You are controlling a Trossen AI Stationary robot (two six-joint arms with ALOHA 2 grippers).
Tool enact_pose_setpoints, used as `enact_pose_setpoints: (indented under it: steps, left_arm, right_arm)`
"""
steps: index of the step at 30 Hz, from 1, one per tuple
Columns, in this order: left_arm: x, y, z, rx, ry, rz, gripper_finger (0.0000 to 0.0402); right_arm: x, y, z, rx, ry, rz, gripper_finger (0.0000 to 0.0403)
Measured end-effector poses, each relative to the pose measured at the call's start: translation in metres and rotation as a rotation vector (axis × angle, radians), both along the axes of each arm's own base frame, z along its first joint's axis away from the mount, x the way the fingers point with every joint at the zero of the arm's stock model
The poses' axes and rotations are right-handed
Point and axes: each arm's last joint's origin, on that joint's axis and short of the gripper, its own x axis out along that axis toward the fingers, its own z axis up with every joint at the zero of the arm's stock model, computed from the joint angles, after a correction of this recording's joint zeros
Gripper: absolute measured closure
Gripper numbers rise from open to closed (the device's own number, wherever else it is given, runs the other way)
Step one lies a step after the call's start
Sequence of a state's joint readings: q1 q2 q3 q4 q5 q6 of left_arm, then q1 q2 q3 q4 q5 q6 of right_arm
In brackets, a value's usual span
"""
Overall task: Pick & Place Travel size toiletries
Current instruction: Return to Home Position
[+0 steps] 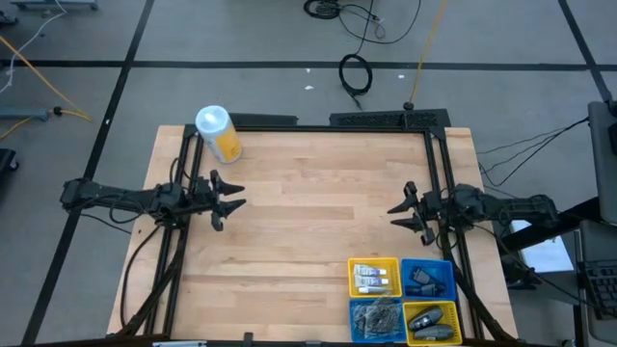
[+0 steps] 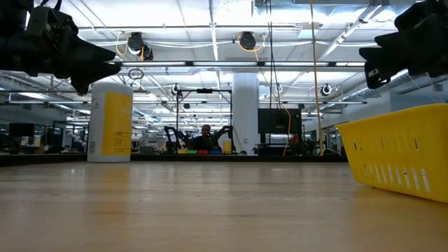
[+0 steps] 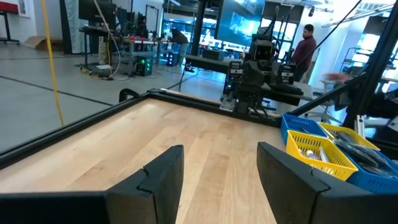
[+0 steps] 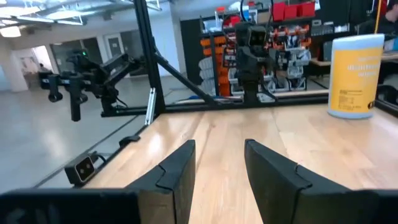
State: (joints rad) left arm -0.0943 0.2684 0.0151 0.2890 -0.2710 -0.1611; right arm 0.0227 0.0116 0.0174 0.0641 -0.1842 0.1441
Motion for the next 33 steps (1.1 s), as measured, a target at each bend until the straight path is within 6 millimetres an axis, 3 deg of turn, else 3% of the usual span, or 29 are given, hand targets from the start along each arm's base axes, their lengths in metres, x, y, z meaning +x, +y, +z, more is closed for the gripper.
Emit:
enact_pose_setpoints:
  steps: [33]
  left_arm:
    - [0.0000,0.0000,0.0000,0.000,0.000,0.000,0.0201]
  right_arm:
    - [0.0000,0.0001,0.0025,0.001,-0.028,0.002,0.0273]
